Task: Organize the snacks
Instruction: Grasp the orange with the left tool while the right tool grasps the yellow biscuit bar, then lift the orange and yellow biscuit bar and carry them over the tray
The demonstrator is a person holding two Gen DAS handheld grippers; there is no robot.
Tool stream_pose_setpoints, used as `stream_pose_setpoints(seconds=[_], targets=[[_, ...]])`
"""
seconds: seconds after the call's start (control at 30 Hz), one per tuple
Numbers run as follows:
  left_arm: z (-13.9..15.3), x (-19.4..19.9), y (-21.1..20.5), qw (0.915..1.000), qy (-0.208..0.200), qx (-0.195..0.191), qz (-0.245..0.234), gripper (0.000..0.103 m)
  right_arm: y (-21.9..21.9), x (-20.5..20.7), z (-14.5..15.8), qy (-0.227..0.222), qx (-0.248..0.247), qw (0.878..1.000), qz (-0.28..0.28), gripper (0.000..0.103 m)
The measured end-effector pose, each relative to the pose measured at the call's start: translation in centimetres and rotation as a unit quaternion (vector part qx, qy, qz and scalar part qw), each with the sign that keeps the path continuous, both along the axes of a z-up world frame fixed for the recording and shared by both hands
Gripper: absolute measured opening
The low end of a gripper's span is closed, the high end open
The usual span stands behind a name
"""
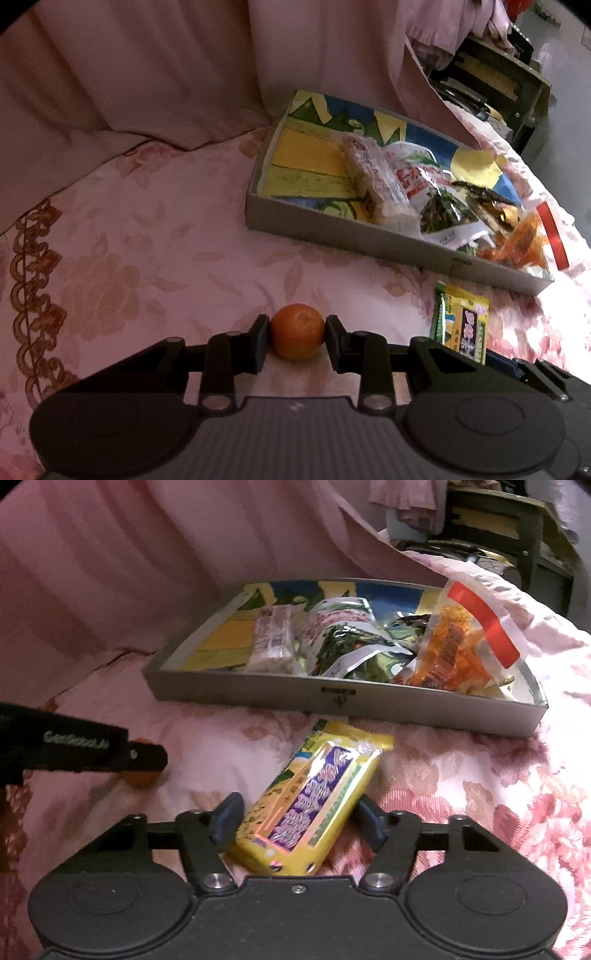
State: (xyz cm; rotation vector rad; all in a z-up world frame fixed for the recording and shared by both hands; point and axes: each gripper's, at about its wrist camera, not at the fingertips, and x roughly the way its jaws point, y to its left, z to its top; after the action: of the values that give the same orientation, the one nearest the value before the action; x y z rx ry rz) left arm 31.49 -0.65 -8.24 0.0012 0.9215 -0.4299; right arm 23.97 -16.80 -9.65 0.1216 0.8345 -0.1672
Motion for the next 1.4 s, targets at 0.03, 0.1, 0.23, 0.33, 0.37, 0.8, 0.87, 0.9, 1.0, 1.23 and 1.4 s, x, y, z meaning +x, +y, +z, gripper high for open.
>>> stream_pose_setpoints(seconds=[0.03,0.1,0.23,0.33,0.37,0.8,0.87,0.9,1.0,1.23,1.4], targets=[[0.0,-0.4,0.0,1.0000,0.000,0.004,-0.002,0.035,0.0,-0.3,0.1,0.003,0.000,1.000,0.005,0.062],[0.1,-1.1,0.0,0.9999,0.002,0.010,-0.004,0.036,-0.1,-1.0,0.3,0.011,0.000,1.000,0.016,0.059],[0.4,-2.7,-0.1,0.9998,0.012,0.017,-0.008,0.035,-0.3,-2.7,0.7,0.027,0.007,0.999,0.033,0.055],[0.5,-3.9,-0.3,0.9995,0.028,0.015,-0.007,0.035,-0.5,-4.1,0.9,0.039,0.012,0.998,0.044,0.053],[0.6,-4.2,-0.4,0.9993,0.034,0.013,-0.007,0.035,-0.5,-4.5,1.0,0.041,0.014,0.998,0.047,0.053],[3.2,-10.1,-1.5,0.9995,-0.009,0.014,0.027,0.035,-0.6,-8.5,2.3,0.032,-0.016,0.997,0.063,0.049],[3.7,-11.0,-1.4,0.9990,-0.022,0.014,0.035,0.035,-0.8,-8.9,2.8,0.024,-0.016,0.998,0.062,0.047],[4.0,-11.3,-1.3,0.9988,-0.027,0.013,0.039,0.035,-0.8,-9.1,3.1,0.020,-0.015,0.998,0.061,0.046],[4.7,-12.4,-1.1,0.9981,-0.039,0.010,0.047,0.035,-1.2,-9.8,3.5,0.015,-0.013,0.998,0.061,0.045],[4.8,-14.2,-0.8,0.9975,-0.036,0.010,0.060,0.035,-1.4,-10.5,3.6,0.016,-0.015,0.998,0.057,0.044],[4.7,-14.9,-0.5,0.9971,-0.035,0.011,0.066,0.035,-1.3,-10.7,3.6,0.015,-0.023,0.998,0.060,0.044]])
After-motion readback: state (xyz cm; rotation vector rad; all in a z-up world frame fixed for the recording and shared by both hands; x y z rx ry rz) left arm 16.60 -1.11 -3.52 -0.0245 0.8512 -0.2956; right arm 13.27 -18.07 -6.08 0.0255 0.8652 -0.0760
